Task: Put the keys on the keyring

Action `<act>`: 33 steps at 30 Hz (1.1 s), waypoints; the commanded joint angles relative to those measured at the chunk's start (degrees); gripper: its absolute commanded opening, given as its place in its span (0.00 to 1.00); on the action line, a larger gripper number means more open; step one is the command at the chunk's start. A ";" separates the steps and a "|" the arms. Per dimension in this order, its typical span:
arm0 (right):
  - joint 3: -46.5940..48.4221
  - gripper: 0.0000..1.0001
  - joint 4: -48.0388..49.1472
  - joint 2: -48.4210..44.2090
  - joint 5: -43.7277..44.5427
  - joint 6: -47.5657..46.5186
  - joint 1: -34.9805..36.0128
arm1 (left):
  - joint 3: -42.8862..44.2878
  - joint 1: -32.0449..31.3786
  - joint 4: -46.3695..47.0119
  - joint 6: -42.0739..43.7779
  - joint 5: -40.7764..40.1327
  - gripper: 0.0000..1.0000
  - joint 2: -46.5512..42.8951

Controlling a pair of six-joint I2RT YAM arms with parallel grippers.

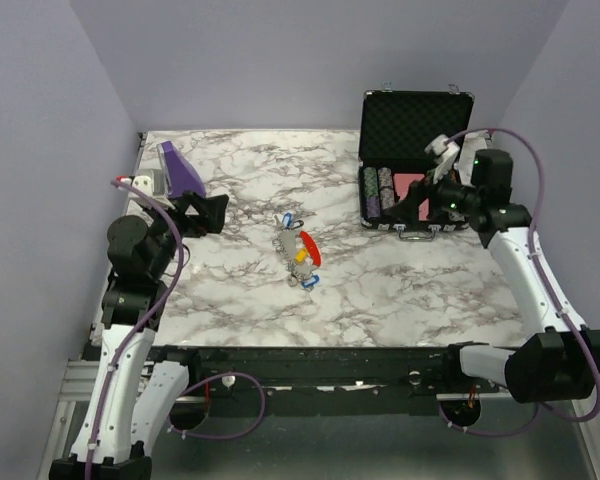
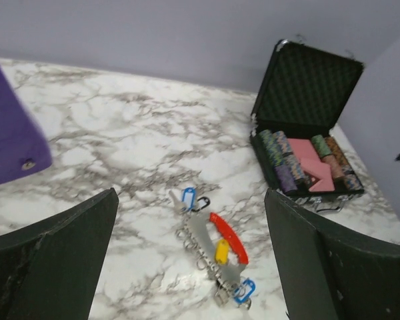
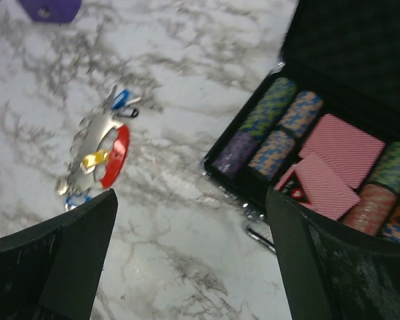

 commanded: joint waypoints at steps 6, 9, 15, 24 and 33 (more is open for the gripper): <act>9.95 1.00 -4.26 -6.97 30.66 19.70 -2.46 | 2.49 1.37 -25.25 7.77 -2.58 0.99 -11.86; 9.26 1.00 -4.88 -9.52 34.70 20.32 -2.46 | 1.70 1.37 -27.01 7.51 -2.93 0.99 -14.93; 7.24 1.00 -5.85 -12.95 35.07 21.20 -2.46 | -1.02 1.37 -27.02 6.72 -1.88 0.99 -19.95; 4.78 1.00 -4.45 -14.27 29.19 21.99 -2.46 | -8.40 1.37 -20.53 6.89 0.32 0.99 -23.90; 4.15 1.00 -4.79 -14.19 27.16 21.90 -2.46 | -14.91 1.28 -15.06 7.42 -1.61 0.99 -29.97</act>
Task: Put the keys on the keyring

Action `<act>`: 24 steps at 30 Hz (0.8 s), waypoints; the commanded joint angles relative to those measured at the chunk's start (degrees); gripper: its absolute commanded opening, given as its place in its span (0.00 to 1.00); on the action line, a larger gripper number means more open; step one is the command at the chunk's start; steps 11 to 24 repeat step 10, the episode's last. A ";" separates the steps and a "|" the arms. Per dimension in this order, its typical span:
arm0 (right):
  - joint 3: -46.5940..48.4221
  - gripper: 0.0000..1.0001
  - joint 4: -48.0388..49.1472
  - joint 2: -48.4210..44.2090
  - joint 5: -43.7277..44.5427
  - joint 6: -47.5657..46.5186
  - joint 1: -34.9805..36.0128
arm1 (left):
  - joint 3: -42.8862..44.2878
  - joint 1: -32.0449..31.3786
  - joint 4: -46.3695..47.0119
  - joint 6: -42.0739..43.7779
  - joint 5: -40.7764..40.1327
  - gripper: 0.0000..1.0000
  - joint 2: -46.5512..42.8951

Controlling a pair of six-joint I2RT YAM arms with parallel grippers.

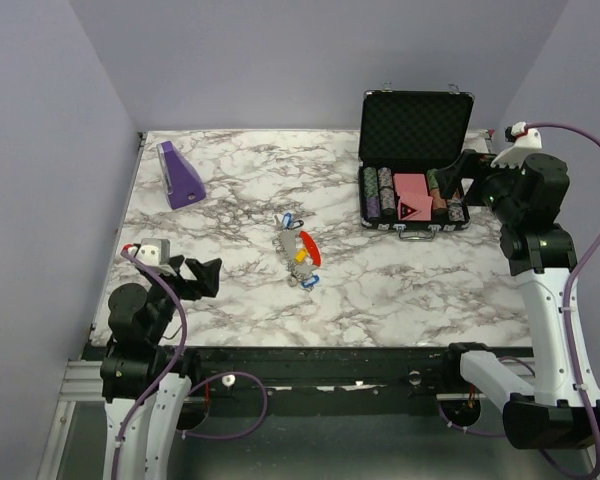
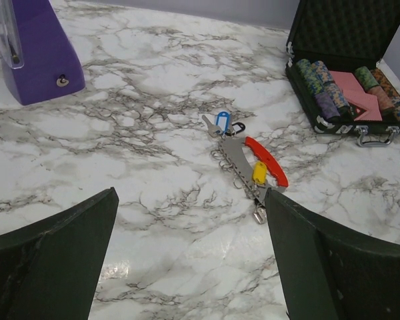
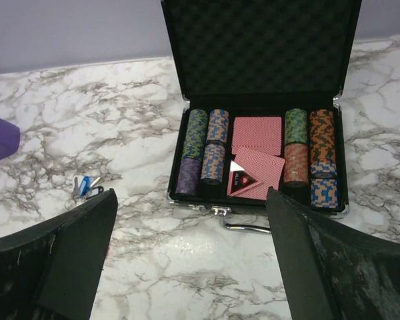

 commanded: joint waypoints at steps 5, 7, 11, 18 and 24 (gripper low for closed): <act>0.97 1.00 -2.18 0.53 -1.37 0.52 -0.15 | -0.90 0.23 3.29 0.67 -1.83 0.99 -3.31; 0.88 1.00 -2.18 0.62 -1.63 0.17 -0.15 | -0.99 0.32 3.12 0.75 -2.54 0.99 -4.37; 0.09 1.00 -1.83 -0.08 -1.72 0.00 -0.15 | -1.17 0.23 3.29 0.67 -2.28 0.99 -5.42; 0.09 1.00 -1.83 -0.08 -1.72 0.00 -0.15 | -1.17 0.23 3.29 0.67 -2.28 0.99 -5.42; 0.09 1.00 -1.83 -0.08 -1.72 0.00 -0.15 | -1.17 0.23 3.29 0.67 -2.28 0.99 -5.42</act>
